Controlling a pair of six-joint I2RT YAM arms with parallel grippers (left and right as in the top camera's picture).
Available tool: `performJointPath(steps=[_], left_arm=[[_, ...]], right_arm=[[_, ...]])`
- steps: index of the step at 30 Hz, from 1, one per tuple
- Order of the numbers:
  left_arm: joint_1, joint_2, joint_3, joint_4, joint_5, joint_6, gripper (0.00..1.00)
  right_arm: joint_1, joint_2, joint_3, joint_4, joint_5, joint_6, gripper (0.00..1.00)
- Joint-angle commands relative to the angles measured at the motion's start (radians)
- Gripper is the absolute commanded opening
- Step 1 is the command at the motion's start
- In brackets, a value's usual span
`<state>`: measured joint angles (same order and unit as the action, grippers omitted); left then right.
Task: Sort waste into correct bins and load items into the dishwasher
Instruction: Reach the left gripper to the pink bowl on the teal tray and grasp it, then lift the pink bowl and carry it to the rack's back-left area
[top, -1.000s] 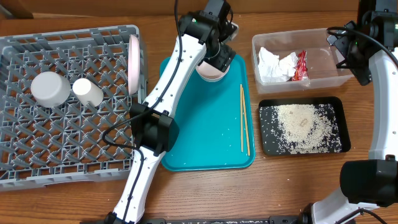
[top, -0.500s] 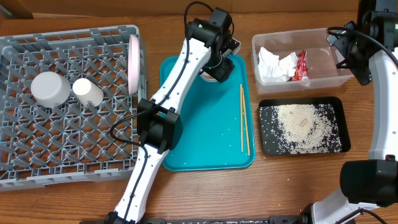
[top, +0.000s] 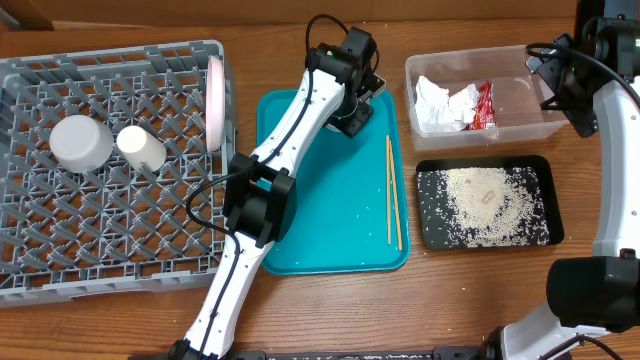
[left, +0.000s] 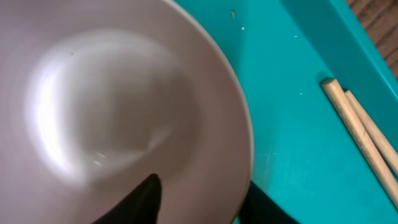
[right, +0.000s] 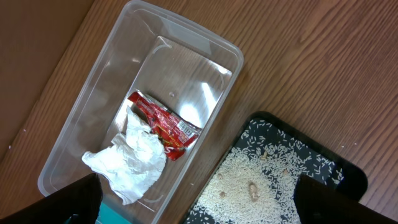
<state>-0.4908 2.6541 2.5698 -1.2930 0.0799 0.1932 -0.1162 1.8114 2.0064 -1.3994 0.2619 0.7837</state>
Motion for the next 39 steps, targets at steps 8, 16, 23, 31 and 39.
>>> performJointPath(steps=[8, 16, 23, 31, 39], left_arm=[[-0.01, 0.008, -0.008, -0.068, 0.119, -0.087, 0.04], [0.001, -0.055, 0.053, -0.108, 0.328, -0.145, 0.04], [0.084, -0.238, 0.147, -0.181, 0.389, -0.244, 0.04], [0.35, -0.52, 0.148, -0.208, 0.491, -0.306, 0.04], [0.737, -0.543, 0.148, -0.213, 0.861, -0.267, 0.04]], right_arm=[[0.001, -0.008, 0.01, 0.003, 0.006, -0.006, 1.0], [0.001, -0.008, 0.01, 0.003, 0.006, -0.006, 1.0], [0.001, -0.008, 0.01, 0.003, 0.006, -0.006, 1.0], [0.001, -0.008, 0.01, 0.003, 0.006, -0.006, 1.0], [0.001, -0.008, 0.01, 0.003, 0.006, -0.006, 1.0]])
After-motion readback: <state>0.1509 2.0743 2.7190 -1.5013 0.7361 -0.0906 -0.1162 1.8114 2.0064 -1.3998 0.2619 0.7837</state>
